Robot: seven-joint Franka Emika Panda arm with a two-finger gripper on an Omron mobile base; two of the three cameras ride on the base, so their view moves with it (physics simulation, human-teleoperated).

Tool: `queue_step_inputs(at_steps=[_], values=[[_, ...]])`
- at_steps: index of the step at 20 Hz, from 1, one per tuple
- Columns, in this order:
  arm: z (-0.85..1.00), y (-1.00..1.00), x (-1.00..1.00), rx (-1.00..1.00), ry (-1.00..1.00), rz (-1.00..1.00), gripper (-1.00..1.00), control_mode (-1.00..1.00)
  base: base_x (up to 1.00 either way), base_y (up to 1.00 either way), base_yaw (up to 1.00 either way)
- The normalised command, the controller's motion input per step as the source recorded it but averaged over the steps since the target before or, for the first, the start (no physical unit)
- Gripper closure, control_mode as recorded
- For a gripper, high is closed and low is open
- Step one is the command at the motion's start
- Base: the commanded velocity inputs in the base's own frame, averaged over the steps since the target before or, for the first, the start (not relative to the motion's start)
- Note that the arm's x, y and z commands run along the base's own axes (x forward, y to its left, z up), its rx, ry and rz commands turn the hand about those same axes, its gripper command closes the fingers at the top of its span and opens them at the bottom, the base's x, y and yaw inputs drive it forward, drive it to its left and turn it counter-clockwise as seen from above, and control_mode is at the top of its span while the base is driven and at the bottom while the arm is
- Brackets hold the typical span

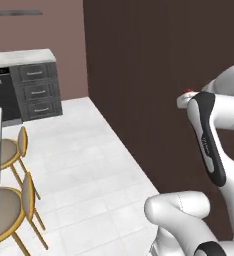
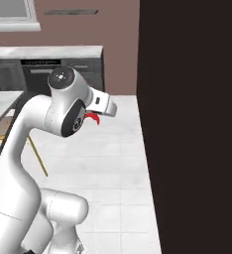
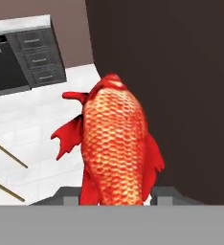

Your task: Take the cheese, fish, and corn from the fridge and place them on the plate on the dining counter to create an appetizer plate.

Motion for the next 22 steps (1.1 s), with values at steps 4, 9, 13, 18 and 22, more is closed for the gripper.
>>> queue_step_inputs(at_steps=[4,9,13,18,22], values=[[0.0,0.0,0.0,0.0,0.0,0.0,1.0,1.0,1.0,-0.07,0.59],[0.0,0.0,0.0,0.0,0.0,0.0,1.0,1.0,1.0,-0.22,0.7],[0.0,0.0,0.0,0.0,0.0,0.0,1.0,1.0,1.0,-0.25,0.76],[0.0,0.0,0.0,0.0,0.0,0.0,1.0,1.0,1.0,-0.35,0.74],[0.0,0.0,0.0,0.0,0.0,0.0,1.0,1.0,1.0,-0.35,0.72]])
